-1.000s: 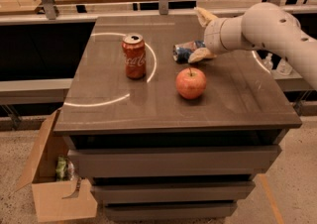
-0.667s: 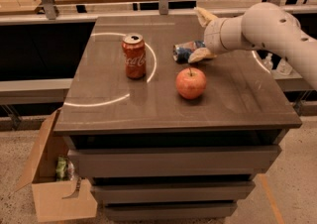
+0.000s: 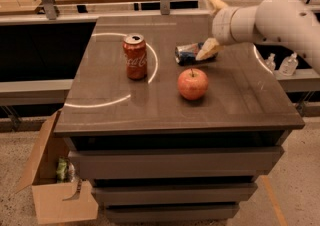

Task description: Knock redbull can over

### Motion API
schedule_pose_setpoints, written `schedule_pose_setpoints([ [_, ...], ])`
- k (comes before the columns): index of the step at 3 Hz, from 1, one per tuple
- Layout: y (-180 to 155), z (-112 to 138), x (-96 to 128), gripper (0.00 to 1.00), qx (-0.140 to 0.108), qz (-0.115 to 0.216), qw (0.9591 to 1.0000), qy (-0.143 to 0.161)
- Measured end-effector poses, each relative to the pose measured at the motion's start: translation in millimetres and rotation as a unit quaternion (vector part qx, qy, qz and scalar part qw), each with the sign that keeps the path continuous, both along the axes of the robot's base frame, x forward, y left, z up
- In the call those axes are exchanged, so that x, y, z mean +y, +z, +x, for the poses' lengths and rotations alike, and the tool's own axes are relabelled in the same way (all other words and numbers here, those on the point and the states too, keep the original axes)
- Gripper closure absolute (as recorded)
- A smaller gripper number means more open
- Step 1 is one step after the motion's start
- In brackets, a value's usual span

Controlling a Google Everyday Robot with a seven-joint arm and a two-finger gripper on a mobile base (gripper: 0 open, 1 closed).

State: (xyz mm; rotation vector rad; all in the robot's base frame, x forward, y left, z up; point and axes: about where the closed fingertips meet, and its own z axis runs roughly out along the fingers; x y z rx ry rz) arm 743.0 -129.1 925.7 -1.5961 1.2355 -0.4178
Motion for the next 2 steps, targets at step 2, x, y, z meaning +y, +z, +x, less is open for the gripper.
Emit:
schedule_pose_setpoints([
  [2,180.5,-42.0,-65.5,0.00,-0.212,0.098,0.9710,-0.053],
])
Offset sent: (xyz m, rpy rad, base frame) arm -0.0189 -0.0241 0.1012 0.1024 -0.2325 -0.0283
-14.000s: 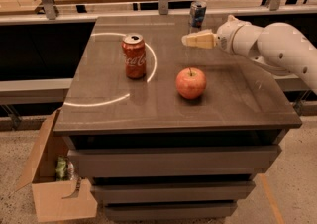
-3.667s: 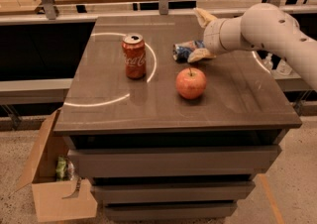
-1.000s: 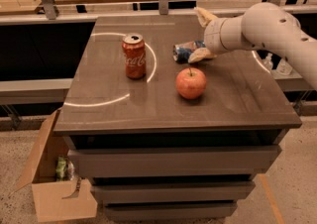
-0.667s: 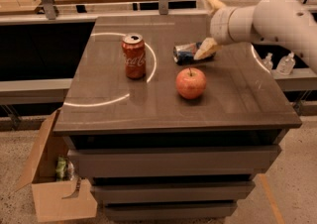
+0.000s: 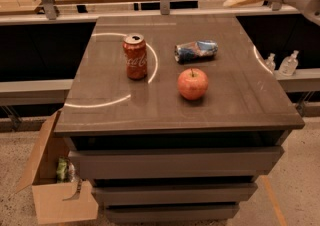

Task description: Knock redbull can over

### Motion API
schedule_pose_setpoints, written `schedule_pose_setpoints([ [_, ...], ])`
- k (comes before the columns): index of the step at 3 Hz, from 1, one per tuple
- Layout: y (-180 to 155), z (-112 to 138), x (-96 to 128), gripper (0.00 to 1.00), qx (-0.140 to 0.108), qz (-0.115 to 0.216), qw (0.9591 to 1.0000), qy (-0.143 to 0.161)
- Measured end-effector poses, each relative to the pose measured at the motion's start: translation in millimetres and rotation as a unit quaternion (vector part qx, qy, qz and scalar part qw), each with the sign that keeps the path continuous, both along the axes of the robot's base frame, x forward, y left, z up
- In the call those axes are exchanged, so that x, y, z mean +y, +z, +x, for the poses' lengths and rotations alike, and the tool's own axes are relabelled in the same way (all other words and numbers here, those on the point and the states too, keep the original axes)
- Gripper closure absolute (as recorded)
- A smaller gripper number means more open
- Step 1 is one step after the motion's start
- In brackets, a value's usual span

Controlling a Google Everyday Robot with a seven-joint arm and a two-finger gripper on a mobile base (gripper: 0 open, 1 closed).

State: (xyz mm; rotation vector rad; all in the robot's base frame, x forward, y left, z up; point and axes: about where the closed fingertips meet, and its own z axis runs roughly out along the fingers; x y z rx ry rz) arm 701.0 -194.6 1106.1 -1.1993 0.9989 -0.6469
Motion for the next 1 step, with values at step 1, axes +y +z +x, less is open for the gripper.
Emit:
schedule_pose_setpoints([
  [1,-3.8,0.9,2.0,0.00,0.004,-0.002,1.0000,0.002],
])
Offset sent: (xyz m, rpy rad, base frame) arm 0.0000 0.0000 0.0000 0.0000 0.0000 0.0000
